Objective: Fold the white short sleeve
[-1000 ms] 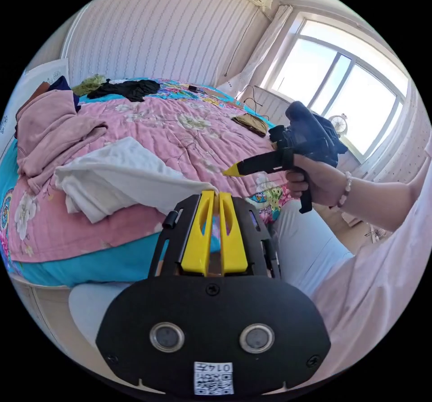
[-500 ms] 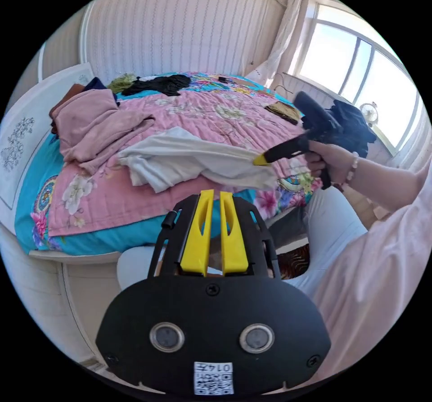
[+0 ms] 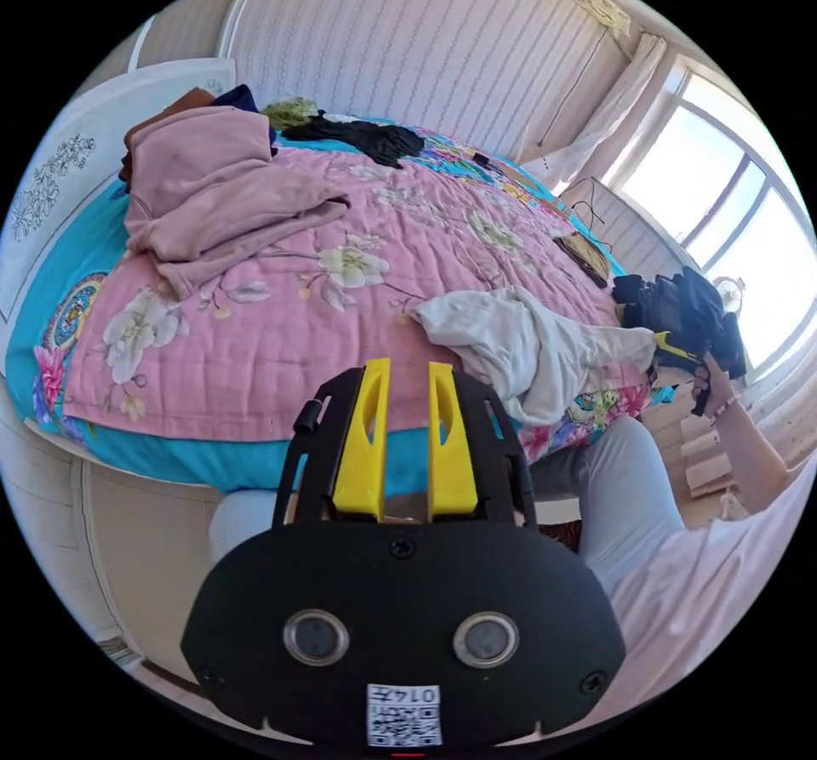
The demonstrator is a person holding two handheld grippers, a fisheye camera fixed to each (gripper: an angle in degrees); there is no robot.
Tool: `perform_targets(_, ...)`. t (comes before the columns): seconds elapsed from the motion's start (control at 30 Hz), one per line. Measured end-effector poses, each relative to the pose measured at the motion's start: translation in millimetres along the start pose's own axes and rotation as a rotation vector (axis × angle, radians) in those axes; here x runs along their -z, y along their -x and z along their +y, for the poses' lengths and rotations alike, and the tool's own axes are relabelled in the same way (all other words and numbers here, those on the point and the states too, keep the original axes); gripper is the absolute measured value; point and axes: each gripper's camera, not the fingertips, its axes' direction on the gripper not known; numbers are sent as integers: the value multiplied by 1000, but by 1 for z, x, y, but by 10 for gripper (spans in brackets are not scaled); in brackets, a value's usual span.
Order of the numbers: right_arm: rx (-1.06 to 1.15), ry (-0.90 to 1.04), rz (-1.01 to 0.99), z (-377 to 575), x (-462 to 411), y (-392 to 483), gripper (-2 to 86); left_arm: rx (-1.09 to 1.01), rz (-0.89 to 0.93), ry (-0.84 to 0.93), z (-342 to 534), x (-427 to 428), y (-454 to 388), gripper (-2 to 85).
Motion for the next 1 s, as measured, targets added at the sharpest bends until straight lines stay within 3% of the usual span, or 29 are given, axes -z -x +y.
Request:
perform_targets(0.1, -25, -11, 58, 27, -8, -3, 38, -72, 39, 22, 4, -20, -25, 81)
perform_targets(0.2, -10, 35, -128, 52, -38, 3, 63, -50, 65, 54, -1, -43, -32, 79)
perform_targets(0.27, 26, 269, -273, 63, -90, 19, 94, -5, 93, 90, -8, -55, -29, 57)
perform_targets(0.33, 46, 349, -307, 70, -120, 32, 105, -11, 134, 120, -16, -58, -28, 18)
perform_targets(0.5, 24, 311, -420, 70, -146, 34, 40, -69, 143, 55, -22, -17, -21, -4)
perform_targets(1.0, 309, -208, -498, 57, 106, -21, 3, -172, 220, -436, -48, 208, -16, -9)
